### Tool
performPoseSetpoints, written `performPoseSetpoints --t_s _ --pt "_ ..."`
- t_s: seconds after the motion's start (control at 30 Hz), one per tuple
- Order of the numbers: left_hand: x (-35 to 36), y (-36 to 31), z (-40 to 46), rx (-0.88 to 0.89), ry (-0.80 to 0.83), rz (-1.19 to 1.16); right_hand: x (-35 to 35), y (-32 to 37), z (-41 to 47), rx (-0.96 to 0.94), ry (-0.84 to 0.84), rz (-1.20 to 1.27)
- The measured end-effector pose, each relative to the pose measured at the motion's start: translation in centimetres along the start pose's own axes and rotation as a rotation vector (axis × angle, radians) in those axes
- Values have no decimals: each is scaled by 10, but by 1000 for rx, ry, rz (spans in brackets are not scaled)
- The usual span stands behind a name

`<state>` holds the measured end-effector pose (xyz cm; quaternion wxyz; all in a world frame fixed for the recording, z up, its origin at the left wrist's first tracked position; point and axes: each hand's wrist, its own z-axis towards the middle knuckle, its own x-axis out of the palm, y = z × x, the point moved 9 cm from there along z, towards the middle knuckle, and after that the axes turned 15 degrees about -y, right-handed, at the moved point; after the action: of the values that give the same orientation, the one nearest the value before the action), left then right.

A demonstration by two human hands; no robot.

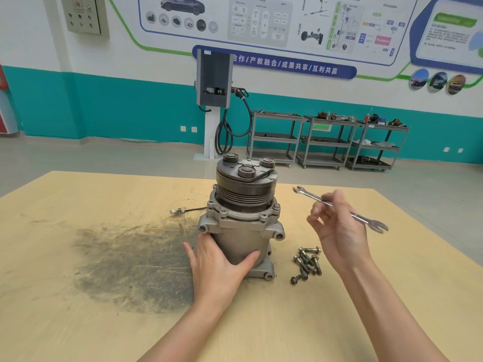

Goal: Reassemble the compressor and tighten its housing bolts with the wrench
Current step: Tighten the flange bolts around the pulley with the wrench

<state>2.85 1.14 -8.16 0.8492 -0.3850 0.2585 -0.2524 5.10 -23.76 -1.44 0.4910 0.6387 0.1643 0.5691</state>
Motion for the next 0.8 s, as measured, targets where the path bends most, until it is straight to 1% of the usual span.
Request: performPoseSetpoints --t_s 0.07,0.17,0.27,0.43,0.6,0.8 --pt "0 -1 0 -3 8 -2 9 -4 -3 93 108 149" --pt "0 0 0 -11 13 -11 13 -12 -5 175 163 245" --pt "1 0 -1 -11 18 -16 12 -21 -5 170 145 190" --pt "2 1 -1 -8 24 -12 19 -25 -8 108 134 147" --pt "2 0 -1 -3 20 -16 17 -25 -4 39 50 58" --pt "1 -2 0 12 20 -10 20 -28 -2 57 18 53"
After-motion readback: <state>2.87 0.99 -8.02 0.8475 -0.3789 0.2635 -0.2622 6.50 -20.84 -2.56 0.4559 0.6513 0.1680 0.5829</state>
